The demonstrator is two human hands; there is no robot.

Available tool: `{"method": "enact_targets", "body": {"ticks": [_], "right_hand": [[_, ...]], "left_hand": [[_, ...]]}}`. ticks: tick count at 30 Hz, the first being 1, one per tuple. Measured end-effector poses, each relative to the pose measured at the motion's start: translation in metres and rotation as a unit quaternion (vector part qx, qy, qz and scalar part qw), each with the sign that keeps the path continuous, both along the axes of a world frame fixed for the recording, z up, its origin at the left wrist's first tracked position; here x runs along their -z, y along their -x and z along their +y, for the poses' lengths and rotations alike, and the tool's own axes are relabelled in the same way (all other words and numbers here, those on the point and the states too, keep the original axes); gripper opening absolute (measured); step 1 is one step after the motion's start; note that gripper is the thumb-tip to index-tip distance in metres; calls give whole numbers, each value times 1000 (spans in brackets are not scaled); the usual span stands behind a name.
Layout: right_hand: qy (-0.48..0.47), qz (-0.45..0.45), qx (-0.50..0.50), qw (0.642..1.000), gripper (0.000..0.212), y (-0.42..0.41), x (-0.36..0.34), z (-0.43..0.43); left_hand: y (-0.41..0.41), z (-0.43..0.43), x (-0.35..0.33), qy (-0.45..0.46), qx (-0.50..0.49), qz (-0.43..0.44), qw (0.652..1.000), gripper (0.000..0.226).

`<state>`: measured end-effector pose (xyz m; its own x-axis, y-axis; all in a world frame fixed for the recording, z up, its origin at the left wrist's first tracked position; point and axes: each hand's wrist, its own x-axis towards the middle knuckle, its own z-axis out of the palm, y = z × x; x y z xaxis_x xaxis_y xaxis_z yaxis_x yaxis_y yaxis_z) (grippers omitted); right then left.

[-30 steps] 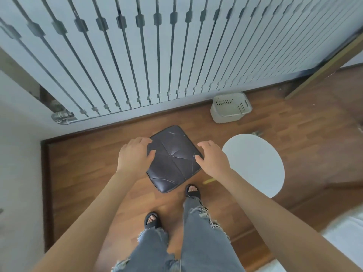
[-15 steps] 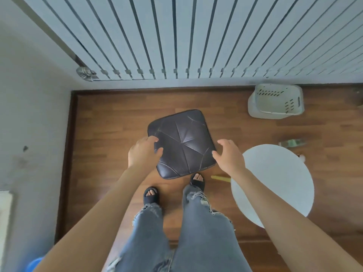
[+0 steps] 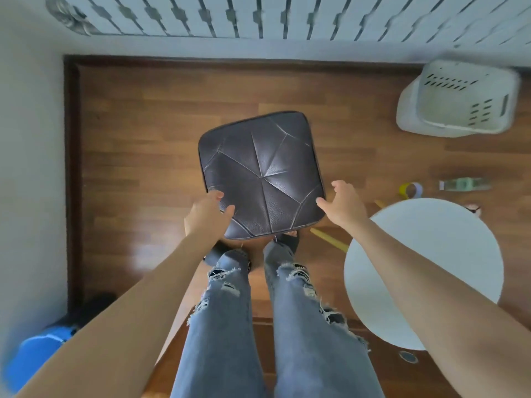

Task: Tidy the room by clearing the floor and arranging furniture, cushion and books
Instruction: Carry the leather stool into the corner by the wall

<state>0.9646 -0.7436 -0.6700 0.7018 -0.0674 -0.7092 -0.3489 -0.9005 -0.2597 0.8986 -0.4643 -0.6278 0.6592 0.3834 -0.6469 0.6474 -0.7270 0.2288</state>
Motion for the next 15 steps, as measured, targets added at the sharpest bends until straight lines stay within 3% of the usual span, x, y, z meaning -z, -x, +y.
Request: {"method": "enact_targets", "body": {"ticks": [8, 15], "right_hand": [[-1, 54, 11, 998, 84, -11, 84, 10], [12, 80, 42, 996, 113, -30, 136, 21]], "left_hand": [[-8, 21, 91, -9, -17, 45, 999, 52], [-18, 35, 161, -15, -43, 107, 993, 90]]}}
